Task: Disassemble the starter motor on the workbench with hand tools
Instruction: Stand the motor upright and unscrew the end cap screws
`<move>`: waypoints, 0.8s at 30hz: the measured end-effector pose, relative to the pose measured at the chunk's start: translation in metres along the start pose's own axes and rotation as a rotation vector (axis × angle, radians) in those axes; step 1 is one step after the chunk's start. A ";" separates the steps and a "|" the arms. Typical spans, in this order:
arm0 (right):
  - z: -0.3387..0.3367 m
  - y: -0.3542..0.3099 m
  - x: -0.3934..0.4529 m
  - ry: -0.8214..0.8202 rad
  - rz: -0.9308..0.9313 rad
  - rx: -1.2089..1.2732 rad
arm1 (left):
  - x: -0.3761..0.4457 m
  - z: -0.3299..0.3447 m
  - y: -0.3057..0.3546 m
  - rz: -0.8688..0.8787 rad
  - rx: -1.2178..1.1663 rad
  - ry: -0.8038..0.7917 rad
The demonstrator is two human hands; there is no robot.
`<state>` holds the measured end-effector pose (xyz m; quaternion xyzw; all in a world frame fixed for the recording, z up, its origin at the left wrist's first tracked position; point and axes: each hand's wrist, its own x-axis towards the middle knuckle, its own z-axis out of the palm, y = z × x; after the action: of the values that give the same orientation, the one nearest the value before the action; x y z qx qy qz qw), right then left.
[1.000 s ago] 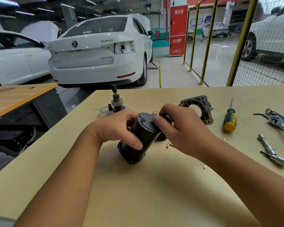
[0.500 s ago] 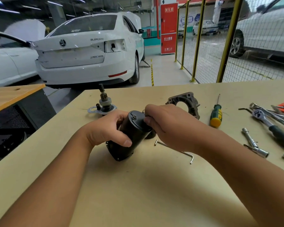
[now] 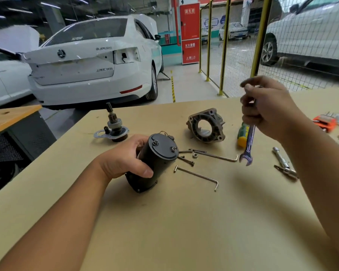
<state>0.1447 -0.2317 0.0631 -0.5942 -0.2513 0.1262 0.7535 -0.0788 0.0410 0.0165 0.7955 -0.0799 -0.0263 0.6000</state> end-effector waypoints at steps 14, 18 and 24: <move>-0.039 0.050 0.019 0.337 0.003 -0.723 | 0.011 0.021 0.002 0.070 0.040 0.064; -0.043 0.053 0.023 0.316 0.040 -0.735 | 0.021 0.040 0.006 0.121 0.024 0.000; -0.055 0.042 0.023 0.315 0.052 -0.706 | 0.028 0.058 0.006 0.160 -0.013 0.064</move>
<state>0.1976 -0.2552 0.0190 -0.8354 -0.1455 -0.0418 0.5284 -0.0594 -0.0204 0.0075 0.7829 -0.1240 0.0469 0.6078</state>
